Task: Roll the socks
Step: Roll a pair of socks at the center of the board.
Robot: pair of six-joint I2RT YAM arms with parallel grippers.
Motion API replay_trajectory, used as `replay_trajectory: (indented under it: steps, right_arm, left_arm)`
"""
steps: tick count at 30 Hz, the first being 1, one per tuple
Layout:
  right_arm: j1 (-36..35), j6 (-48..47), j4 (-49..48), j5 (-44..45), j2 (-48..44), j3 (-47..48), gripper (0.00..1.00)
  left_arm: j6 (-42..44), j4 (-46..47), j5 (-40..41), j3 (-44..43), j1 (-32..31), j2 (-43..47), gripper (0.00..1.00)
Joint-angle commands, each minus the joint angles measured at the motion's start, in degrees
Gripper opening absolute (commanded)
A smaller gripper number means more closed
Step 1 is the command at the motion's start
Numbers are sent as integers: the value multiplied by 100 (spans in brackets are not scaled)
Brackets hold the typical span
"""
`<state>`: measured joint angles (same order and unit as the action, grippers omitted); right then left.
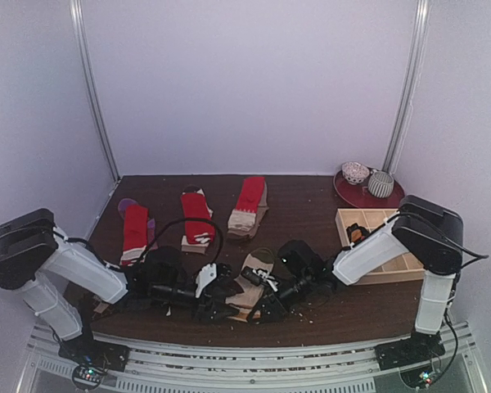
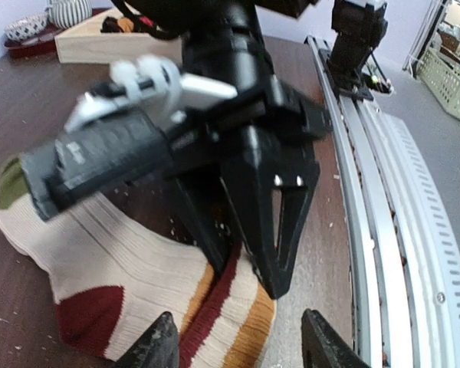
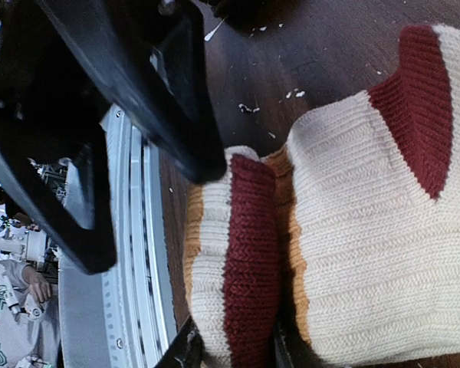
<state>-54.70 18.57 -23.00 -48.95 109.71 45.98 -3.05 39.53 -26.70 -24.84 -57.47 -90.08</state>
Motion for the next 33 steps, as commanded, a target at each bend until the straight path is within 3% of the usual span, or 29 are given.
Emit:
replay_trajectory:
  steps: [1, 9, 15, 18, 20, 27, 33]
  right_arm:
    - [136, 275, 1102, -267, 381, -63, 27]
    - [192, 56, 1526, -225, 532, 127, 27]
    - [211, 50, 1487, -452, 530, 133, 27]
    - [236, 136, 1264, -550, 280, 109, 31]
    - [256, 115, 1147, -491, -29, 109, 35]
    - [245, -599, 308, 1090, -1649, -562, 47]
    - [-658, -2719, -48, 3125, -2412, -1277, 52]
  left_arm:
    - [378, 439, -157, -67, -151, -476, 54]
    - [365, 403, -35, -192, -168, -1038, 48]
    - [350, -58, 88, -402, -168, -1274, 27]
    - [264, -322, 245, -456, -173, -1441, 21]
    - [118, -379, 365, -416, -172, -1482, 12]
    - [-605, -1124, 239, -557, -131, -1522, 8]
    - [-1271, -1938, -308, -874, 64, -1784, 9]
